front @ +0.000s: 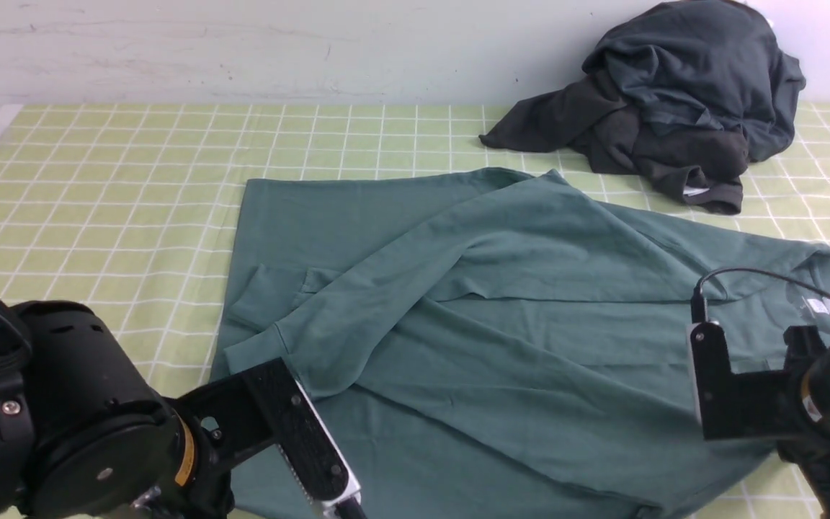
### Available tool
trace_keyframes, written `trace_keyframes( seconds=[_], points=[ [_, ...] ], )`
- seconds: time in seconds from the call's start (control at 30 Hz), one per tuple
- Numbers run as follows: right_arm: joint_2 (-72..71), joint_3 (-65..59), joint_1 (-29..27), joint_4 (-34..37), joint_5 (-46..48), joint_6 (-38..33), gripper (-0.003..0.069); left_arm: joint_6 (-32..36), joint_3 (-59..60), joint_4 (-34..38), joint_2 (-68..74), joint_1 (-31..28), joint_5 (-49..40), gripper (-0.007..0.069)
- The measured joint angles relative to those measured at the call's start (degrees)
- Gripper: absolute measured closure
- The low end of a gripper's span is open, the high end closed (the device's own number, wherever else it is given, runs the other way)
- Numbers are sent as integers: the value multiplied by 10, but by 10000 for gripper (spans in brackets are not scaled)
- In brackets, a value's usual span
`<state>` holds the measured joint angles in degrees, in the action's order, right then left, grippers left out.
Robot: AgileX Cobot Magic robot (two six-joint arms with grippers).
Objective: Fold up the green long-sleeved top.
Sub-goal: Use both arms simultaneously to clamp the lower edge of the clothing fabric, then use both arms to drag the lower edge of the fabric forward and fold it over the upper edge
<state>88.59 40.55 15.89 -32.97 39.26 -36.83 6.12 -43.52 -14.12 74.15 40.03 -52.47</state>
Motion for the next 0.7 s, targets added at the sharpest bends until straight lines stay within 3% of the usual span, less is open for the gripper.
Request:
trace_keyframes(
  seconds=[0.13, 0.37, 0.43, 0.7],
  points=[
    [-44, 0, 0, 10, 15, 2, 649, -15, -38, 0, -5, -33, -8, 625],
    [-66, 56, -19, 16, 20, 33, 649, -30, -142, 48, 22, -142, 5, 614],
    [-43, 103, -35, 16, -25, 49, 650, -30, -204, 61, 68, -190, 40, 614],
    [142, 315, -61, 18, -112, 77, 650, -32, -444, 59, 275, -274, 94, 614]
  ],
)
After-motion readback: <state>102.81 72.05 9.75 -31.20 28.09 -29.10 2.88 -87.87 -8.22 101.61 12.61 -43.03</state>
